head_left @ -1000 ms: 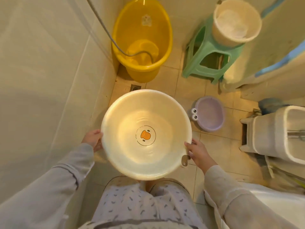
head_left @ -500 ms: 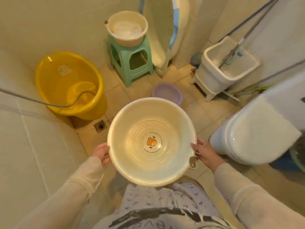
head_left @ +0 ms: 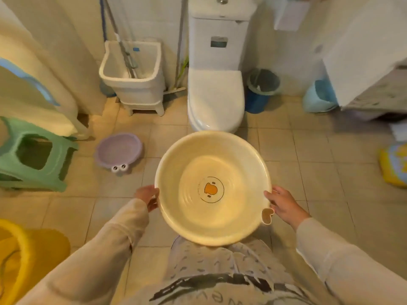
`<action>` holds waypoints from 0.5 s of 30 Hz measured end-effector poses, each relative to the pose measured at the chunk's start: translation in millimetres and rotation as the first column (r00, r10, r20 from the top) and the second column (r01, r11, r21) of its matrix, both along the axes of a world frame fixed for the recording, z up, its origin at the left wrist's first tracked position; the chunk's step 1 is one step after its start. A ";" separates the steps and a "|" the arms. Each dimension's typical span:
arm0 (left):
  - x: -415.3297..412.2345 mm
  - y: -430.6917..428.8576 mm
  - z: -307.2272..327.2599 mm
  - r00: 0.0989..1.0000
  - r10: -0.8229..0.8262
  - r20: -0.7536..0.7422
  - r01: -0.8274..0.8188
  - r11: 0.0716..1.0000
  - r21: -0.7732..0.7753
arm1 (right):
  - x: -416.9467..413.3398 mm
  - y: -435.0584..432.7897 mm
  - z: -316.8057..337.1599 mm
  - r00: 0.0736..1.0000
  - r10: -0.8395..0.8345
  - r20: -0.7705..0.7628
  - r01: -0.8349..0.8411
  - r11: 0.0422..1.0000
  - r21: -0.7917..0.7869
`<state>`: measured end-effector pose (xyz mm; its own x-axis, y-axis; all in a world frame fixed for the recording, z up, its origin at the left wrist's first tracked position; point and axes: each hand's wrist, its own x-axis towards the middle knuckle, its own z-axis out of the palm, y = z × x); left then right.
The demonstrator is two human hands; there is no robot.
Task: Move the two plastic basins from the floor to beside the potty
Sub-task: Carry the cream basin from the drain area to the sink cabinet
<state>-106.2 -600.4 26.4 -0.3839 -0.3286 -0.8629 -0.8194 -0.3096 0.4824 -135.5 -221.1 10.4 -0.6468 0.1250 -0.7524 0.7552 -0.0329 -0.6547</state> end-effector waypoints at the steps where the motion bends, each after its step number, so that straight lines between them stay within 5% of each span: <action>1: -13.0 16.4 2.7 0.998 -0.057 -0.003 0.057 0.998 0.001 | 8.0 18.3 -0.3 0.998 -0.058 0.003 0.058 0.998 -0.008; 15: -132.7 299.4 1.0 0.876 -0.481 -0.031 0.482 0.876 0.011 | 75.0 252.2 -35.6 0.852 -0.523 0.026 0.523 0.851 -0.054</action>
<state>-238.9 -301.0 27.5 -0.5137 -0.0817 -0.8541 -0.8563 0.1111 0.5044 -60.4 31.2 -25.1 -0.4901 0.3993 -0.7749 0.6227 -0.4617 -0.6317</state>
